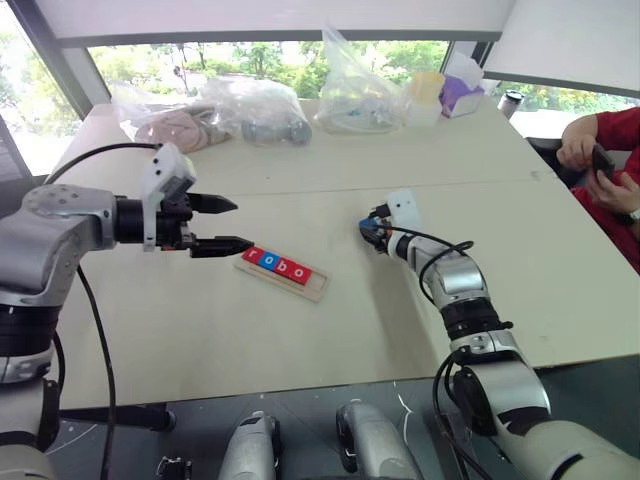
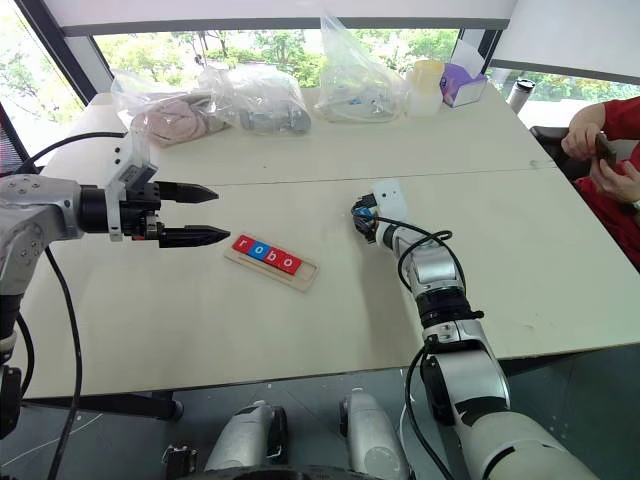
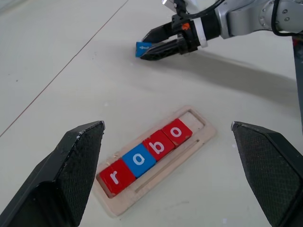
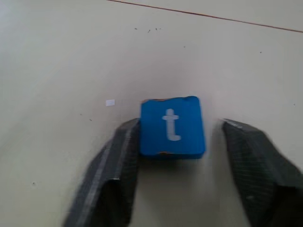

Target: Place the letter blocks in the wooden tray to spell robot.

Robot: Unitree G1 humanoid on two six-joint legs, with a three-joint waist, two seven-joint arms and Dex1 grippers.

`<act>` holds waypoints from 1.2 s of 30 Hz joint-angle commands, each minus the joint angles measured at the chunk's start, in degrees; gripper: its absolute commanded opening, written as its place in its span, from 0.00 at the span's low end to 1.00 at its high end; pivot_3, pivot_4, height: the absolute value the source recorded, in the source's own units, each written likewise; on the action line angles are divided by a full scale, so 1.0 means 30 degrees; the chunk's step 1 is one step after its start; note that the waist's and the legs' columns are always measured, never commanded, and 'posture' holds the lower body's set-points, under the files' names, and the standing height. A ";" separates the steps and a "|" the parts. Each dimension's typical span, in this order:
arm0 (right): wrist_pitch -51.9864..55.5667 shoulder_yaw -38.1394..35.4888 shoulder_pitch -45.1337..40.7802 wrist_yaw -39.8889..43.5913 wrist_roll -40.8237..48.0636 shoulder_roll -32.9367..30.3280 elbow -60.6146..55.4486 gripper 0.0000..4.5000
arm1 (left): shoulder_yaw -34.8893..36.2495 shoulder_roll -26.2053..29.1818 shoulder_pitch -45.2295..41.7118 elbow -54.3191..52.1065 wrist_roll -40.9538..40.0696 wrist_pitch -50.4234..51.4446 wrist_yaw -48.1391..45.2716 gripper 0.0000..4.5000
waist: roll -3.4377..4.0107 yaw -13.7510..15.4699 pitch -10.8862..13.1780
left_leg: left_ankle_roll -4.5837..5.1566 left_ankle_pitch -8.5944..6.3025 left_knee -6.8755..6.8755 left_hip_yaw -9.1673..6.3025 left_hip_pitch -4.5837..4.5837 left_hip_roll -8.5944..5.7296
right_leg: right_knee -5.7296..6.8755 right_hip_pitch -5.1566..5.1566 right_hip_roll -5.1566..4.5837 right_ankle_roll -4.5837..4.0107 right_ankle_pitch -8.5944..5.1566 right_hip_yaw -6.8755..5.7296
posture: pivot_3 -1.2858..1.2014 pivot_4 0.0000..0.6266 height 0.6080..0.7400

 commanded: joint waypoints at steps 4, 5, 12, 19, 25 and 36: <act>0.0100 0.0042 0.0631 -0.0741 -0.0410 -0.0116 -0.0687 0.26 | 0.0238 0.0208 0.0164 -0.0497 0.0132 -0.0309 -0.0078 1.00 | 0.0000 0.0009 0.0000 | 0.0000 0.0000 -0.0003 -0.0001 -0.0007 0.0004 | -0.0002 -0.0004 -0.0007 0.0003 0.0000 0.0001 | 0.52 0.24 1.00; 0.0164 -0.0062 0.0696 -0.0965 -0.0402 -0.0143 -0.0955 0.26 | 0.0192 0.0209 0.0177 -0.0524 0.0144 -0.0333 -0.0116 1.00 | 0.0001 0.0012 0.0000 | 0.0000 0.0000 -0.0004 -0.0002 -0.0009 0.0005 | -0.0002 -0.0007 -0.0007 0.0003 0.0000 0.0001 | 0.52 0.24 1.00; 1.2503 -0.3462 0.7587 -0.6469 0.0486 0.4093 -1.9682 0.26 | -0.0481 -0.0610 -0.0029 -0.1757 0.0100 -0.0495 0.0087 1.00 | 0.0015 0.0764 -0.0002 | -0.0004 -0.0001 -0.0042 -0.0075 -0.0141 0.0004 | 0.0001 -0.0115 -0.0037 0.0044 -0.0023 -0.0013 | 0.52 0.24 1.00; 1.7525 -0.3330 0.8498 -0.8460 -0.0188 0.6697 -2.3503 0.26 | -0.1393 -0.1077 -0.0897 -0.0701 0.0662 -0.0950 -0.0646 1.00 | 0.0021 0.0466 0.0002 | -0.0009 0.0009 0.0012 -0.0040 -0.0047 0.0000 | -0.0011 -0.0040 -0.0025 -0.0072 -0.0040 0.0000 | 0.52 0.24 1.00; 1.8052 -0.2828 0.9669 -0.8273 0.0402 0.7619 -2.2199 0.62 | -0.2065 -0.1202 -0.1775 0.0288 0.1150 -0.1329 -0.1515 1.00 | 0.0021 0.0472 0.0002 | 0.0004 0.0024 -0.0011 -0.0035 -0.0082 -0.0006 | -0.0043 -0.0063 -0.0020 -0.0079 -0.0034 0.0001 | 0.52 0.24 1.00; 1.2295 -0.3593 0.7998 -0.0311 0.3011 -0.2577 -2.0492 0.99 | -0.2620 -0.0718 -0.2241 0.0942 0.1760 -0.1891 -0.3380 1.00 | 0.0050 0.0482 0.0030 | 0.0007 0.0021 -0.0004 -0.0007 -0.0100 -0.0042 | -0.0093 -0.0051 -0.0051 -0.0047 -0.0051 0.0019 | 0.52 0.24 1.00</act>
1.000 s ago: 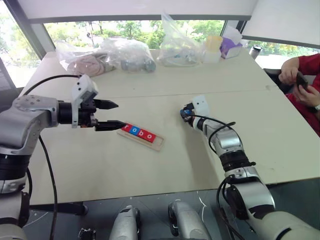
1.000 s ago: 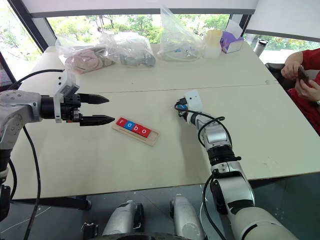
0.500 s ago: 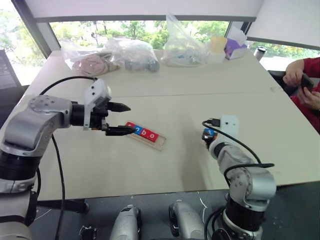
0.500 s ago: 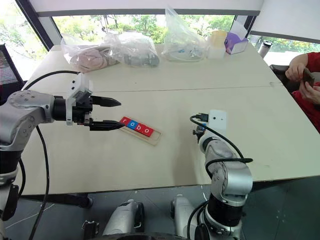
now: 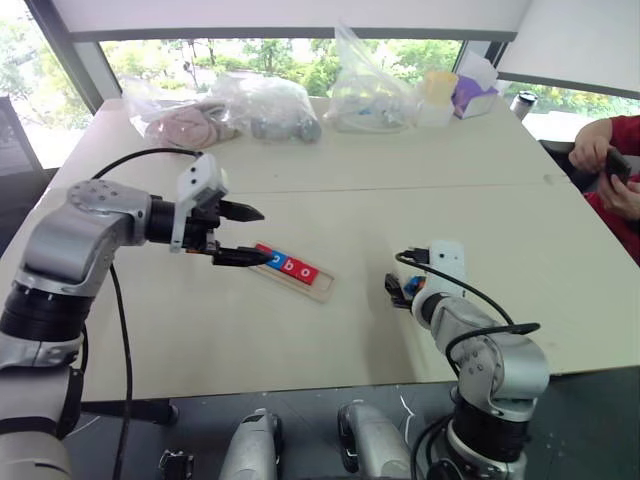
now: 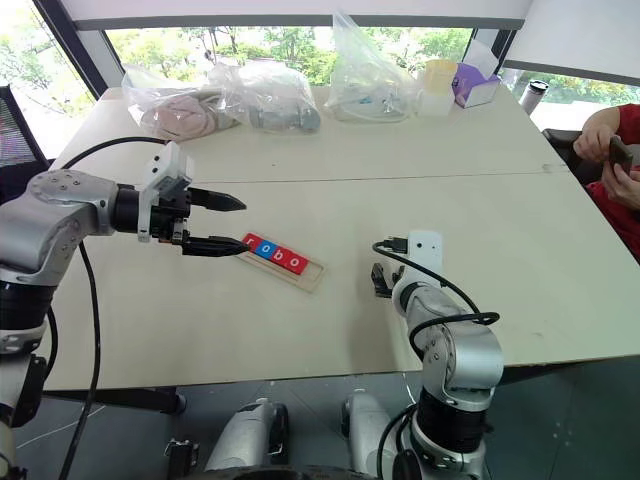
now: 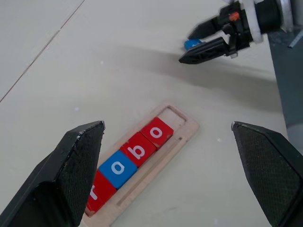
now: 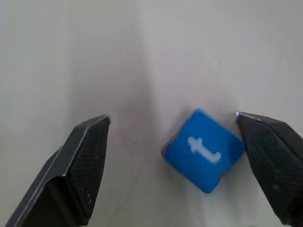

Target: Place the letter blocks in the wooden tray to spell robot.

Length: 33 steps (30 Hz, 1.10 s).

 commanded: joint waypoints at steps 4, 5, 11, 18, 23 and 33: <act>-0.9095 -0.0359 -0.0269 1.1072 0.1852 -0.9706 0.3872 0.99 | -0.0217 0.0922 -0.0534 -0.0072 0.0275 -0.0874 -0.2024 1.00 | -0.0018 0.0012 0.0001 | 0.0007 -0.0004 -0.0009 0.0005 0.0007 -0.0011 | -0.0035 0.0029 0.0026 0.0021 -0.0004 0.0025 | 0.52 0.24 1.00; -1.0273 -0.0143 -0.0169 1.2053 0.1753 -1.0705 0.4678 0.99 | -0.0226 0.1001 -0.0511 -0.0075 0.0317 -0.0959 -0.2218 1.00 | -0.0019 0.0017 0.0002 | 0.0014 -0.0008 -0.0025 0.0007 0.0008 -0.0039 | -0.0036 0.0033 0.0040 0.0032 -0.0012 0.0014 | 0.52 0.24 1.00; -1.0900 -0.0039 0.0694 1.4561 0.2908 -1.2499 0.6221 0.99 | 0.0391 0.1324 0.0182 -0.0913 0.0173 -0.0533 -0.1949 1.00 | -0.0026 -0.0007 0.0004 | 0.0022 -0.0013 -0.0050 -0.0006 0.0014 0.0009 | 0.0014 0.0007 0.0116 0.0095 0.0019 -0.0006 | 0.52 0.24 1.00; -1.2301 0.0385 0.1935 1.5353 0.3544 -1.1872 0.6344 0.99 | 0.0820 0.1270 0.1070 -0.1619 -0.0265 0.0005 -0.1324 1.00 | -0.0029 0.0014 0.0006 | 0.0022 -0.0013 0.0007 -0.0030 0.0014 0.0030 | 0.0021 0.0007 0.0121 0.0079 0.0008 0.0015 | 0.52 0.24 1.00; -1.2374 0.1214 0.1405 1.4881 0.3505 -1.0848 0.6934 0.99 | 0.0891 0.1275 0.1106 -0.1596 -0.0339 0.0086 -0.1005 1.00 | -0.0033 0.0039 0.0004 | 0.0021 -0.0012 0.0066 -0.0014 0.0019 0.0026 | 0.0021 0.0035 0.0072 0.0062 0.0001 0.0027 | 0.52 0.24 1.00; -1.4216 0.3208 0.1464 1.2005 0.1032 -0.8675 0.9727 0.72 | 0.1233 0.1459 0.1272 -0.1869 -0.0627 0.0481 -0.0590 1.00 | -0.0048 0.0025 -0.0006 | 0.0021 -0.0012 0.0078 -0.0009 0.0032 0.0017 | 0.0023 0.0063 0.0073 0.0039 0.0022 0.0029 | 0.52 0.24 1.00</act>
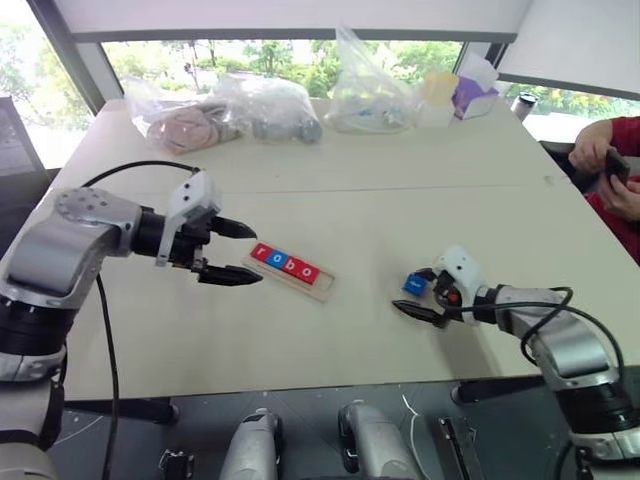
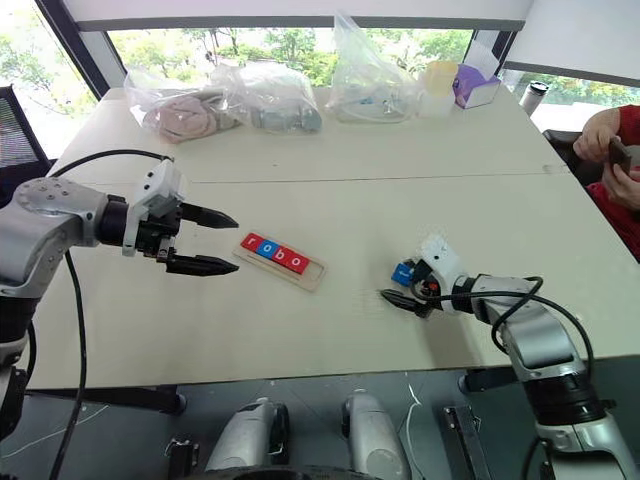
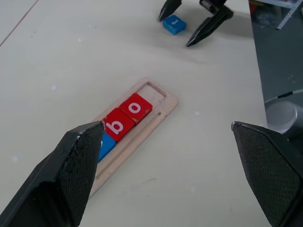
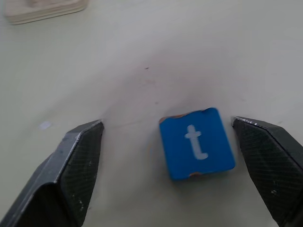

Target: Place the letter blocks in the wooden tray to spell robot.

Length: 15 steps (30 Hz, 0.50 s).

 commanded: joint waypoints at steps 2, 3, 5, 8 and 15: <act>0.0211 -0.0286 0.1206 -0.0752 -0.0170 0.0136 -0.0445 0.50 | 0.0763 0.0398 -0.0055 -0.0509 -0.0296 0.0126 0.0068 1.00 | -0.0004 0.0036 -0.0003 | 0.0000 0.0000 0.0012 -0.0006 0.0023 0.0007 | 0.0001 0.0037 0.0001 0.0003 0.0000 -0.0004 | 0.52 0.24 1.00; 0.0376 -0.0334 0.1415 -0.0893 -0.0169 0.0148 -0.0756 0.39 | 0.0744 0.0388 -0.0073 -0.0482 -0.0289 0.0120 0.0085 1.00 | -0.0004 0.0059 -0.0003 | 0.0000 0.0000 0.0022 -0.0007 0.0027 0.0009 | 0.0000 0.0051 0.0001 0.0003 -0.0002 -0.0006 | 0.52 0.24 1.00; 0.1492 -0.0743 0.1720 -0.1556 0.0271 0.0552 -0.1726 0.27 | 0.0637 0.0294 -0.0131 -0.0459 -0.0267 0.0076 0.0124 1.00 | -0.0004 0.0118 -0.0003 | 0.0000 0.0000 0.0049 -0.0015 0.0024 0.0010 | 0.0000 0.0067 -0.0002 0.0002 -0.0003 -0.0007 | 0.52 0.24 1.00; 0.3489 -0.1437 0.1617 -0.2956 0.1019 0.1527 -0.3220 0.27 | 0.0486 0.0131 -0.0228 -0.0434 -0.0259 0.0034 0.0170 1.00 | -0.0004 0.0156 -0.0004 | 0.0000 -0.0001 0.0079 -0.0034 0.0012 0.0011 | 0.0000 0.0072 -0.0010 -0.0002 -0.0001 -0.0007 | 0.52 0.24 1.00; 1.3584 -0.3941 -0.3078 -1.3604 -0.0154 1.1636 -0.7797 0.27 | 0.0006 -0.0762 -0.0732 0.0253 0.0034 -0.0324 0.0296 1.00 | 0.0010 0.0005 -0.0002 | -0.0004 0.0002 0.0122 -0.0036 -0.0043 0.0030 | 0.0136 -0.0060 0.0008 -0.0026 0.0040 0.0010 | 0.52 0.24 1.00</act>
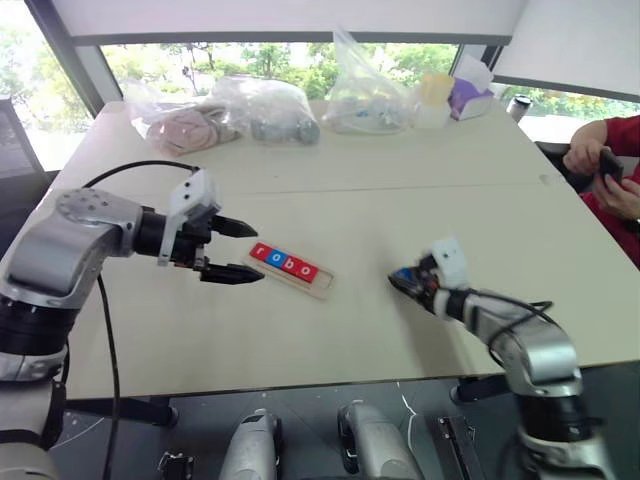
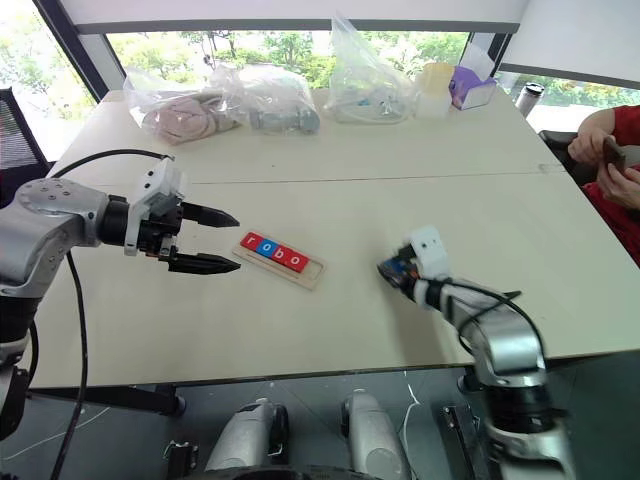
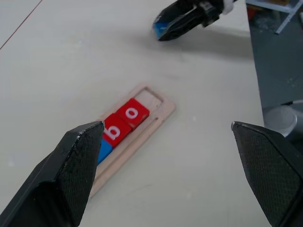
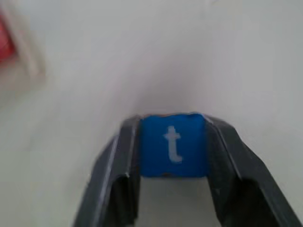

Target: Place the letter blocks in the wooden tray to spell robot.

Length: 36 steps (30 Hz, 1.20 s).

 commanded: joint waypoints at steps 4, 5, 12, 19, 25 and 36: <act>0.3204 0.0513 -0.0291 -0.6041 -0.2392 0.4938 -0.1691 0.27 | -0.0176 -0.0593 -0.0917 0.0544 0.0274 -0.0557 -0.0187 1.00 | 0.0008 0.0155 -0.0005 | -0.0001 -0.0001 -0.0038 -0.0030 -0.0022 -0.0005 | -0.0007 -0.0011 -0.0010 0.0021 -0.0022 -0.0018 | 0.52 0.24 1.00; 0.3166 0.0714 -0.0101 -0.6286 -0.2615 0.4979 -0.1468 0.27 | -0.0240 -0.0654 -0.1070 0.0628 0.0324 -0.0579 -0.0233 1.00 | 0.0008 0.0163 -0.0005 | -0.0001 -0.0001 -0.0040 -0.0018 -0.0035 -0.0017 | -0.0026 -0.0014 -0.0026 0.0024 -0.0028 -0.0019 | 0.52 0.24 1.00; 0.1472 0.1240 0.0501 -0.7878 -0.3705 0.5796 0.0788 0.39 | -0.0747 -0.0746 -0.2218 0.1606 0.0855 -0.1204 -0.1066 1.00 | -0.0011 0.0018 -0.0017 | 0.0006 -0.0004 0.0021 0.0024 -0.0061 -0.0052 | -0.0147 0.0046 -0.0073 0.0037 -0.0013 0.0008 | 0.52 0.24 1.00; 0.0999 0.2223 0.0747 -0.7308 -0.3637 0.5009 0.0269 0.99 | -0.0657 -0.0808 -0.1887 0.1765 0.1030 -0.1303 -0.1190 1.00 | -0.0011 0.0019 -0.0017 | 0.0006 -0.0005 0.0017 -0.0014 0.0008 -0.0032 | -0.0144 0.0116 -0.0061 0.0032 -0.0015 -0.0005 | 0.52 0.24 1.00; 0.0197 0.0746 -0.0998 -0.4112 -0.1918 0.1558 -0.2574 0.99 | -0.0327 -0.0515 -0.1371 0.1329 0.0871 -0.1173 -0.1216 1.00 | 0.0004 -0.0001 -0.0002 | 0.0009 -0.0006 0.0016 0.0003 -0.0033 -0.0046 | -0.0154 0.0078 -0.0077 0.0035 -0.0015 0.0000 | 0.52 0.24 1.00; -1.2010 0.3186 -0.0963 1.4771 0.0255 -1.1106 0.7136 0.99 | 0.0003 0.1504 -0.0769 -0.2531 -0.1600 0.0797 -0.3380 1.00 | 0.0014 -0.0073 0.0031 | 0.0078 -0.0047 -0.0115 0.0034 0.0025 -0.0048 | -0.0195 0.0095 -0.0010 0.0094 -0.0051 -0.0011 | 0.52 0.24 1.00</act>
